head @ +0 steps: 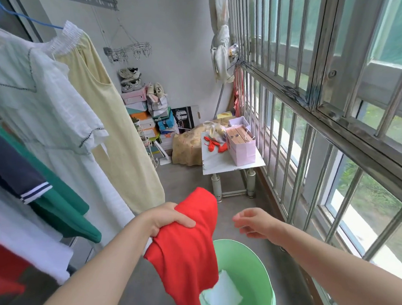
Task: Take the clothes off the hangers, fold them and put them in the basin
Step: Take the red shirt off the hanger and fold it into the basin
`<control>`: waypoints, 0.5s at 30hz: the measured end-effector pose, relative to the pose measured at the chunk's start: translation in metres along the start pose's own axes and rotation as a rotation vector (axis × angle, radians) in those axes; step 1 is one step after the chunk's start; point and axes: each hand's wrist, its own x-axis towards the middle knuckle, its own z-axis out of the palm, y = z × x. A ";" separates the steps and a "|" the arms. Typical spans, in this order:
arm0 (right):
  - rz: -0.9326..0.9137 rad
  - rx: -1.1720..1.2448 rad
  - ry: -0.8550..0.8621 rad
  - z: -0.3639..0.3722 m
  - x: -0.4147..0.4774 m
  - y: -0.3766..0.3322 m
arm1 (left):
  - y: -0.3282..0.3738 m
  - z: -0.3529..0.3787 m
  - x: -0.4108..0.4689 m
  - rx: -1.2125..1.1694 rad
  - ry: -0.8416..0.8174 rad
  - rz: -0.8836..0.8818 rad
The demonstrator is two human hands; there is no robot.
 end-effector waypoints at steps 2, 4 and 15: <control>-0.067 -0.104 -0.042 0.005 0.002 0.000 | 0.004 0.000 -0.002 -0.041 -0.048 0.010; -0.160 -0.133 -0.076 0.010 0.006 0.002 | 0.008 0.000 -0.005 -0.038 -0.075 0.028; -0.254 -0.017 0.324 0.005 0.019 0.008 | -0.004 -0.011 -0.016 -0.124 -0.166 0.113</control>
